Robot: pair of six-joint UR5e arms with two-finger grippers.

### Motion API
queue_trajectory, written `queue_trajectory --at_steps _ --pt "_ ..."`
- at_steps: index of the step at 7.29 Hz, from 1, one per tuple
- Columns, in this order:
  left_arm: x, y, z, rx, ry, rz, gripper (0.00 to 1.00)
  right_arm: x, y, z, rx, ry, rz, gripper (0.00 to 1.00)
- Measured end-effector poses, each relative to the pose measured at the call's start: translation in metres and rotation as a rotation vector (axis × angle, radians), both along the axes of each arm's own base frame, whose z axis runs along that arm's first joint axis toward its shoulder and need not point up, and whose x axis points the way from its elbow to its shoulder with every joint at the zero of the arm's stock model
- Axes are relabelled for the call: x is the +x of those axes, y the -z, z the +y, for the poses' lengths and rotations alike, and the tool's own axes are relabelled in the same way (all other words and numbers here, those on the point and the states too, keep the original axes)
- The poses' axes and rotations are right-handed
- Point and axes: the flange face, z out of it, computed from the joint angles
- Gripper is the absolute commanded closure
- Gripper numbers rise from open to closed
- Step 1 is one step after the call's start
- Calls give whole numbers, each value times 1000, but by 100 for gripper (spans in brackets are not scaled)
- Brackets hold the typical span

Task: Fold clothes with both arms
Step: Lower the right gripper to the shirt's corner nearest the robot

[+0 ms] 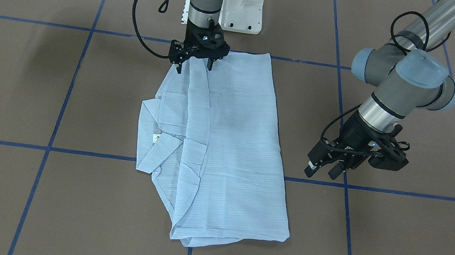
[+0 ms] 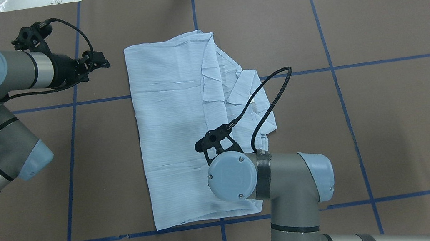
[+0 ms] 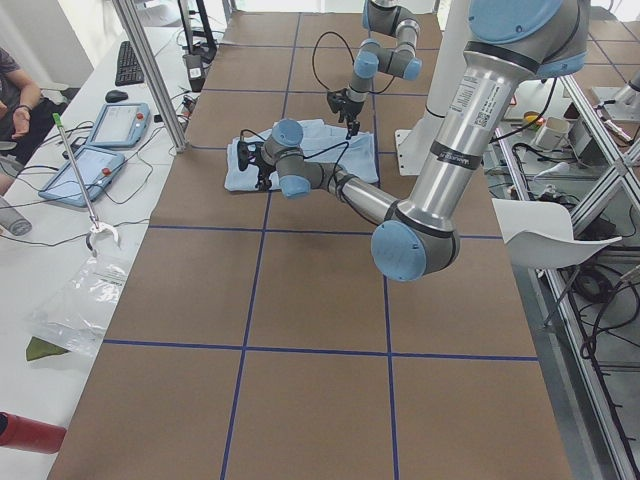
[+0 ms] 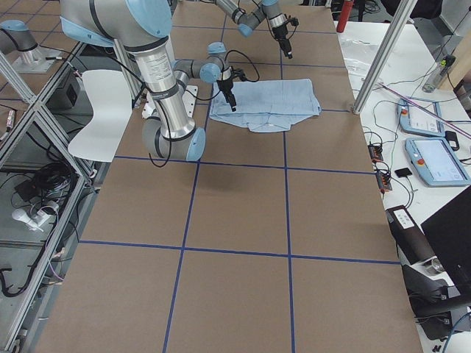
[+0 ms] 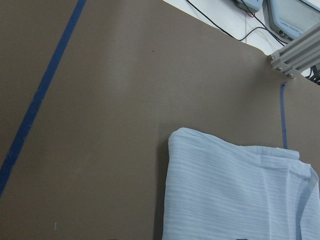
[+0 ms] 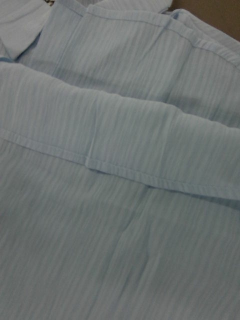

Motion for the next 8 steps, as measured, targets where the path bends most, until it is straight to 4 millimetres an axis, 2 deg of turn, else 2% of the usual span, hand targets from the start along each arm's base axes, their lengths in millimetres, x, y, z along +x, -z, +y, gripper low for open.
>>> queue_trajectory --at_steps 2,5,6,8 --pt "0 -2 0 -4 1 -1 16 -7 -6 11 37 44 46 0" --pt "-2 -7 2 -14 3 -3 16 -9 -24 13 59 63 93 0" --pt "-2 -7 2 -14 3 -2 16 -1 -32 8 65 67 107 0" --pt "-2 -3 3 -10 4 4 16 38 -56 -1 85 79 127 0"
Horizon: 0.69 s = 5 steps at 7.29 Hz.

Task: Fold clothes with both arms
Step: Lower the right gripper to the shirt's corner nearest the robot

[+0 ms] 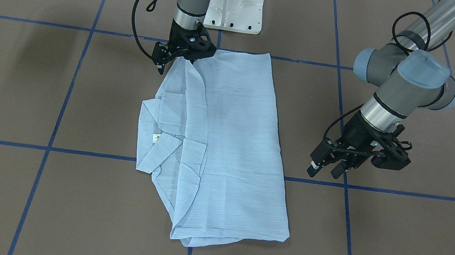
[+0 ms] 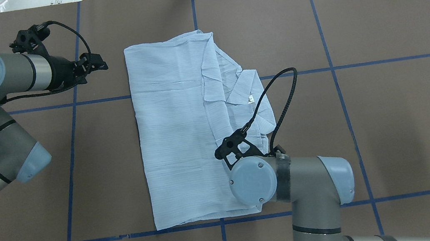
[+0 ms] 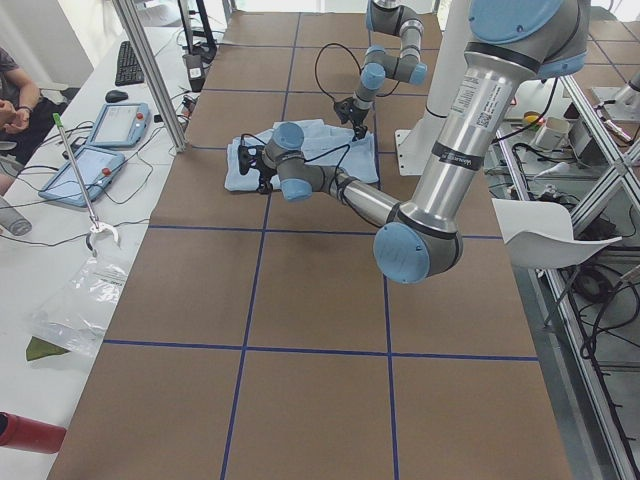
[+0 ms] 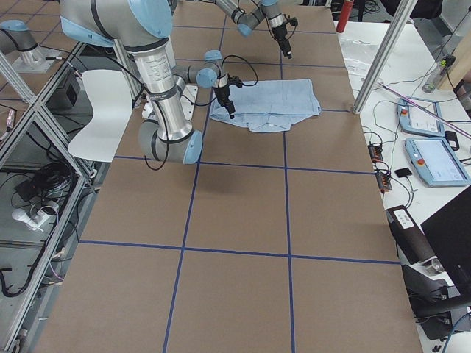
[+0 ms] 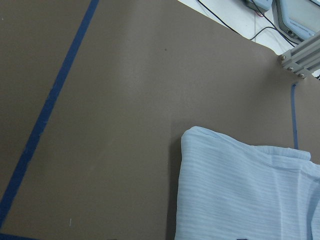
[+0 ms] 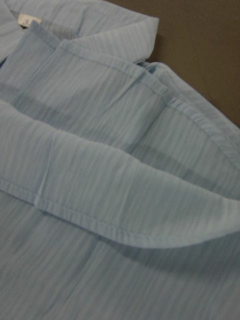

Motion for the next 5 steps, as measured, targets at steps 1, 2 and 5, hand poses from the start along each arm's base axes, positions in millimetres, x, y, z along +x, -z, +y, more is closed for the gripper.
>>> queue_trajectory --at_steps 1,2,5 --pt "-2 6 2 7 1 8 16 20 -14 1 2 0 10 0" --pt "-4 11 3 12 3 16 16 35 -27 2 -1 -5 20 0" --pt "-6 18 5 15 7 27 16 58 -38 6 -14 -20 20 0"
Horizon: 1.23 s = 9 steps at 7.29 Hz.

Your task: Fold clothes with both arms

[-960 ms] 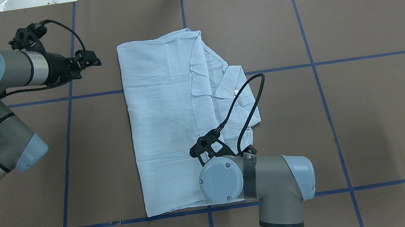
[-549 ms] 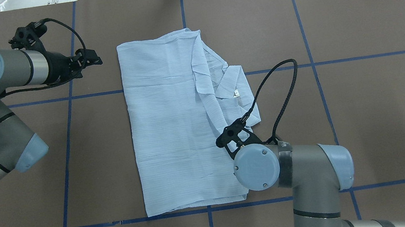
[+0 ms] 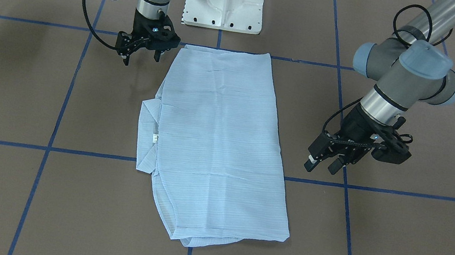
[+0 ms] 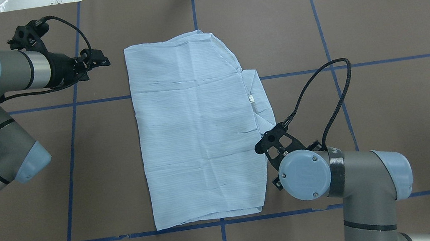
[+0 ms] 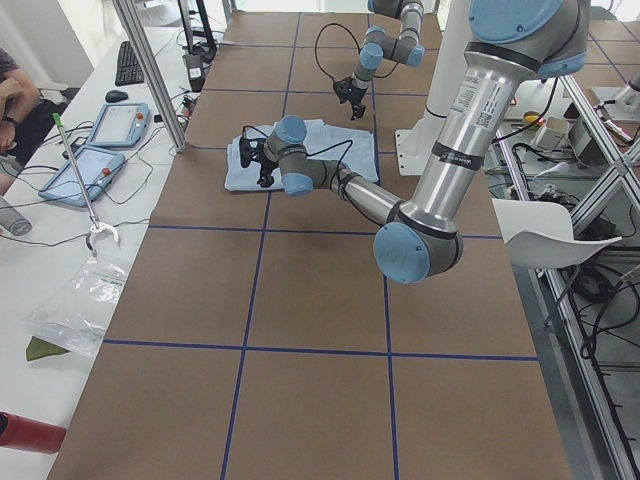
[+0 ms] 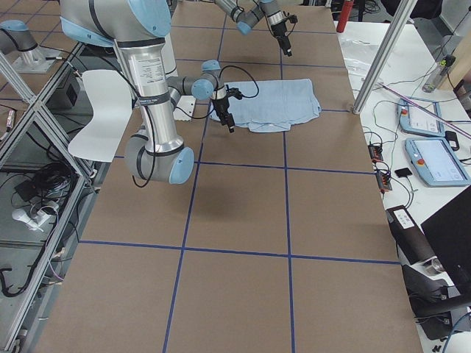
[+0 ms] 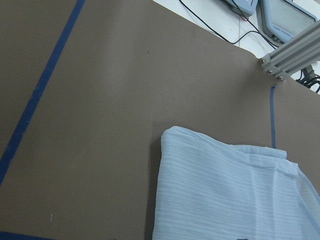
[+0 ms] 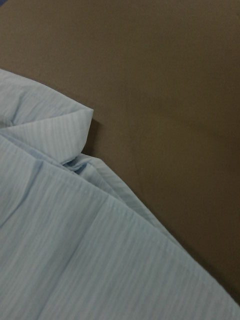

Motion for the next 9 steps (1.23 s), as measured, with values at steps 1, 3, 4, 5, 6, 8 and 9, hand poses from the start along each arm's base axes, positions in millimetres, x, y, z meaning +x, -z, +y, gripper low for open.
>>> queue_trajectory --at_steps 1,3,4,5,6,8,9 --pt "-1 3 1 0 0 1 16 0 6 0 -21 -40 -23 0" --pt "-3 6 3 -7 2 5 16 -11 27 11 -169 -264 -146 0" --pt "-4 8 5 -8 4 11 16 -21 38 24 -301 -430 -256 2" --pt "-6 12 7 -7 5 16 16 -33 48 42 -460 -593 -383 3" --pt "-7 13 8 -8 6 16 16 -40 55 56 -603 -720 -474 9" --pt "-7 17 9 -4 6 19 16 -49 51 69 -816 -953 -543 16" --pt "-6 18 10 -3 6 20 16 -54 46 71 -884 -1042 -551 16"
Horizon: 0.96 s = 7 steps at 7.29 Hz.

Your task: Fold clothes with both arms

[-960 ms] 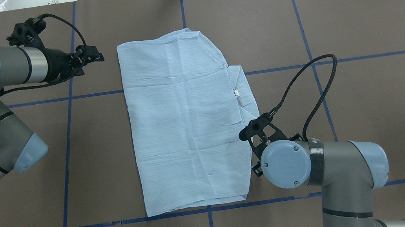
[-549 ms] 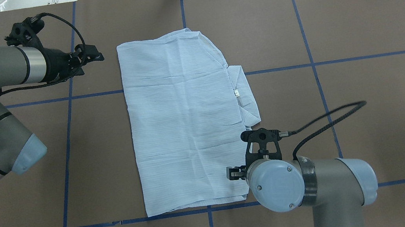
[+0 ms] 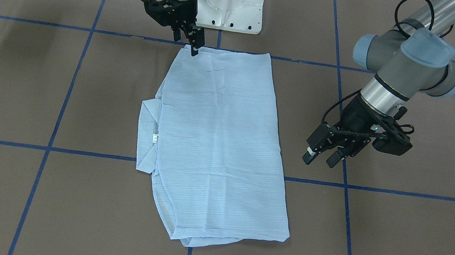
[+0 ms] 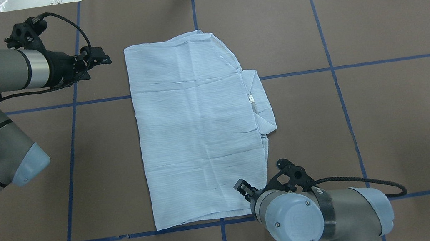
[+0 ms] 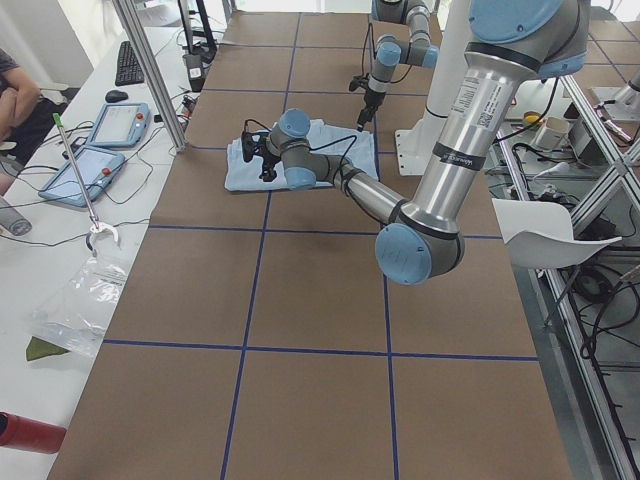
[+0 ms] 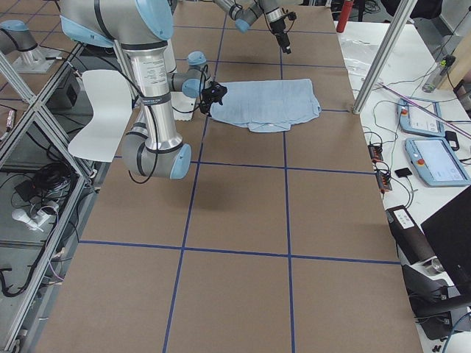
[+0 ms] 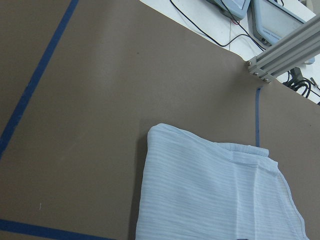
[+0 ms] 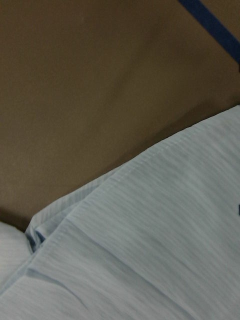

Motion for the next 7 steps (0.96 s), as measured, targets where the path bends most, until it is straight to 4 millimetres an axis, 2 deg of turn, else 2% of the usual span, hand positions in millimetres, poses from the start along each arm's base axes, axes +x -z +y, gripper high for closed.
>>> queue_trajectory --at_steps 2,7 --pt "0 2 0 3 2 1 16 -4 -2 0 -95 -88 -23 17" --pt "-3 3 1 7 7 4 16 -7 -5 0 -122 -109 -22 17"
